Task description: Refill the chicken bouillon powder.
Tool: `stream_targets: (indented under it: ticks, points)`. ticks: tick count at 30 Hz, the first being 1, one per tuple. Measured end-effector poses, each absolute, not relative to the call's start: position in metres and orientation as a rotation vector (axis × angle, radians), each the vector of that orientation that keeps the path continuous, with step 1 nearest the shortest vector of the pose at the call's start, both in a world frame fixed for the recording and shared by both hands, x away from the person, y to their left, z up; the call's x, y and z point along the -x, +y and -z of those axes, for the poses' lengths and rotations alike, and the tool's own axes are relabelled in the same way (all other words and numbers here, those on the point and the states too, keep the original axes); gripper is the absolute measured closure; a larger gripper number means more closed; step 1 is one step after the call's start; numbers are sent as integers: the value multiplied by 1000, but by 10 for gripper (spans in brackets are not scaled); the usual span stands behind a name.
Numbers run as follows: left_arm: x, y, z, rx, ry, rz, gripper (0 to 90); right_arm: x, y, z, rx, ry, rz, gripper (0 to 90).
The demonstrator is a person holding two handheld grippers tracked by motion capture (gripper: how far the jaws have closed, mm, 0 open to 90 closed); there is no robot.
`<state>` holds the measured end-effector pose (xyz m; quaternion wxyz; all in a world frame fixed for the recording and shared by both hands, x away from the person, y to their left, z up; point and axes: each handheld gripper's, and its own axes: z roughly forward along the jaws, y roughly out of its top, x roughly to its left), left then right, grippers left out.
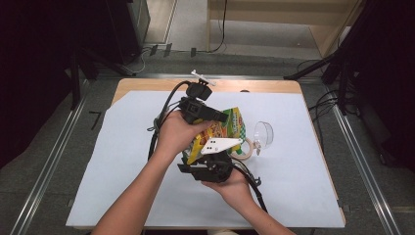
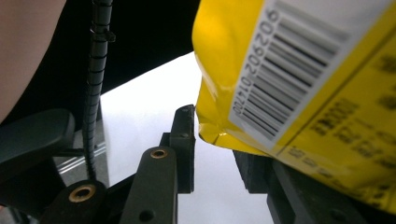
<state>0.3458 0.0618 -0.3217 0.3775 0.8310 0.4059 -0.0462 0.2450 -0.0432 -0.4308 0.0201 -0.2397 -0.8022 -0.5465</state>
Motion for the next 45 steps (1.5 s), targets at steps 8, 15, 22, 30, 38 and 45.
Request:
stream_targets:
  ticks: [8,15,22,30,38,45]
  points:
    - [-346,62,322,-2129,1039,116,807,-244,-44,431,747,-2502,1696,731]
    - [-347,66,325,-2106,1037,120,807,-245,-43,432,743,-2532,1688,731]
    - [-345,68,325,-2099,1036,116,807,-245,-43,433,733,-2553,1681,730]
    - [-347,69,329,-2086,1044,125,806,-245,-43,434,728,-2562,1675,729]
    - [-348,71,334,-2070,1037,134,804,-247,-44,437,732,-2580,1647,728]
    - [-348,72,334,-2059,1043,137,803,-246,-43,437,728,-2592,1641,726]
